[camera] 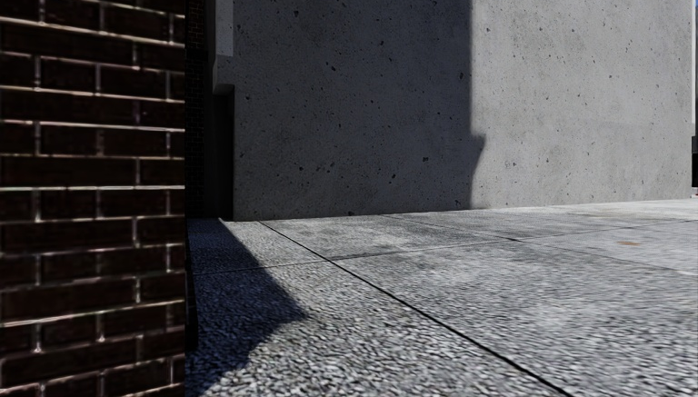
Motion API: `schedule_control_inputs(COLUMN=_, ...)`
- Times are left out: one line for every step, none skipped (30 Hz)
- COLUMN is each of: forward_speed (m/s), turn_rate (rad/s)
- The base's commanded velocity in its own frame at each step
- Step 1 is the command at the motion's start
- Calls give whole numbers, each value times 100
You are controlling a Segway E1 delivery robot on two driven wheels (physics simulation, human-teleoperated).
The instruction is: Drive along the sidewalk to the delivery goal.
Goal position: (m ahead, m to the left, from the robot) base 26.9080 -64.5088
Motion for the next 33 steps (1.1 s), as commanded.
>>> schedule_control_inputs(forward_speed=0, turn_rate=0)
schedule_control_inputs(forward_speed=0, turn_rate=0)
schedule_control_inputs(forward_speed=0, turn_rate=0)
schedule_control_inputs(forward_speed=0, turn_rate=0)
schedule_control_inputs(forward_speed=0, turn_rate=0)
schedule_control_inputs(forward_speed=0, turn_rate=0)
schedule_control_inputs(forward_speed=0, turn_rate=0)
schedule_control_inputs(forward_speed=0, turn_rate=0)
schedule_control_inputs(forward_speed=0, turn_rate=0)
schedule_control_inputs(forward_speed=0, turn_rate=-40)
schedule_control_inputs(forward_speed=0, turn_rate=-50)
schedule_control_inputs(forward_speed=0, turn_rate=-52)
schedule_control_inputs(forward_speed=0, turn_rate=-52)
schedule_control_inputs(forward_speed=0, turn_rate=-53)
schedule_control_inputs(forward_speed=0, turn_rate=-53)
schedule_control_inputs(forward_speed=0, turn_rate=-53)
schedule_control_inputs(forward_speed=0, turn_rate=-53)
schedule_control_inputs(forward_speed=0, turn_rate=-53)
schedule_control_inputs(forward_speed=0, turn_rate=-53)
schedule_control_inputs(forward_speed=0, turn_rate=-53)
schedule_control_inputs(forward_speed=0, turn_rate=-53)
schedule_control_inputs(forward_speed=0, turn_rate=-53)
schedule_control_inputs(forward_speed=0, turn_rate=-53)
schedule_control_inputs(forward_speed=0, turn_rate=-53)
schedule_control_inputs(forward_speed=0, turn_rate=-53)
schedule_control_inputs(forward_speed=0, turn_rate=-53)
schedule_control_inputs(forward_speed=0, turn_rate=-53)
schedule_control_inputs(forward_speed=0, turn_rate=-53)
schedule_control_inputs(forward_speed=0, turn_rate=-53)
schedule_control_inputs(forward_speed=0, turn_rate=-53)
schedule_control_inputs(forward_speed=0, turn_rate=-53)
schedule_control_inputs(forward_speed=0, turn_rate=-53)
schedule_control_inputs(forward_speed=0, turn_rate=-53)
